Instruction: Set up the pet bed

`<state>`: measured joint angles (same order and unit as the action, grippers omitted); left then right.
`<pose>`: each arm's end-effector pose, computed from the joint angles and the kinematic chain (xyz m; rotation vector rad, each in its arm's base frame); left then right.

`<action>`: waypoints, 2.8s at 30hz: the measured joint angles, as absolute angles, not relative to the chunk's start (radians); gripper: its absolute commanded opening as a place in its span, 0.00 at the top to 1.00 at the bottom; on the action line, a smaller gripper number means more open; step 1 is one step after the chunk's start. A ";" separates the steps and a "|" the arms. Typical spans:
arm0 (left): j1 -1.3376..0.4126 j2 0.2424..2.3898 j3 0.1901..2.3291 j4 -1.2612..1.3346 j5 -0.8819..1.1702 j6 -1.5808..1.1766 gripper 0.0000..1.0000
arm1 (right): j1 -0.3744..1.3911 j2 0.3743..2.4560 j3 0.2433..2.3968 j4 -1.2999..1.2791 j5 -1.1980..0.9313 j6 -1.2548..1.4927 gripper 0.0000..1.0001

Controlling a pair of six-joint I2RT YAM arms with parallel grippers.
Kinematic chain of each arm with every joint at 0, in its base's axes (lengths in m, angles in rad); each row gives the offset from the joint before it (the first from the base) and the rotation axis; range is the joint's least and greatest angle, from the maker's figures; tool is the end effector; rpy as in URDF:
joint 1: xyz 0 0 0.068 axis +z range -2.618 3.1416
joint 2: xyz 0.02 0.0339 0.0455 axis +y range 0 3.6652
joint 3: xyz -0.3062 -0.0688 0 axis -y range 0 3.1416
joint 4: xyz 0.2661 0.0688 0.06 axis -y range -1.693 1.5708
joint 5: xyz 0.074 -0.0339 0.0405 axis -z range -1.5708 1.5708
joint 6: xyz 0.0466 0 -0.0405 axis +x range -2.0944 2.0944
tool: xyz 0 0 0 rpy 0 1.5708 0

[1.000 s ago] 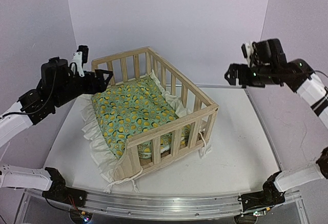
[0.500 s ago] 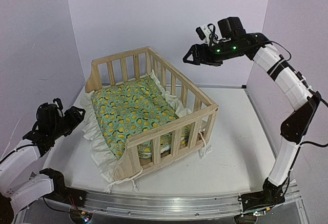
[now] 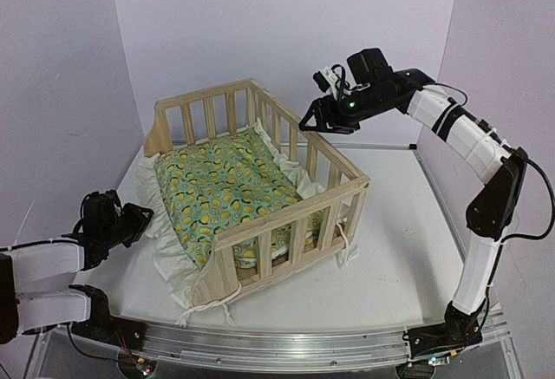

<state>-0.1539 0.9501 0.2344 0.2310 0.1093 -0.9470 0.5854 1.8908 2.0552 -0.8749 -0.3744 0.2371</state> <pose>0.1855 -0.0339 0.1772 -0.7640 2.0081 -0.7781 0.3723 0.2673 0.4303 -0.6112 2.2899 0.8430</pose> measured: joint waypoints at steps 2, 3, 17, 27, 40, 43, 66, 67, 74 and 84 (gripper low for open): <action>-0.153 1.015 0.248 0.256 0.133 -0.938 0.73 | 0.585 1.891 2.019 -0.867 -0.374 0.246 0.40; -0.154 1.055 0.262 0.266 0.147 -0.934 0.74 | 0.585 1.890 1.999 -0.860 -0.373 0.253 0.40; -0.256 1.534 0.543 0.327 0.180 -0.859 0.78 | 0.567 1.611 1.607 -0.710 -0.278 0.404 0.48; -0.351 1.937 0.984 0.369 0.216 -0.833 0.76 | 0.532 1.357 1.314 -0.603 -0.146 0.524 0.43; -0.337 2.254 1.413 0.414 0.273 -0.716 0.50 | 0.783 1.261 1.161 -0.546 -0.135 0.687 0.29; -0.326 2.177 1.332 0.412 0.292 -0.654 0.21 | 0.830 1.285 1.134 -0.469 -0.194 0.744 0.28; -0.196 1.068 1.004 -0.265 -0.008 -0.329 0.11 | 0.936 1.363 1.172 -0.253 -0.124 0.557 0.02; -0.196 1.036 0.990 -0.265 0.016 -0.341 0.12 | 0.924 1.307 1.172 -0.296 -0.098 0.502 0.02; -0.197 0.912 0.859 -0.289 0.156 -0.426 0.12 | 0.540 1.061 1.134 -0.326 -0.097 0.224 0.06; -0.197 0.818 0.835 -0.308 0.297 -0.522 0.13 | 0.426 1.351 1.028 -0.106 -0.442 0.002 0.17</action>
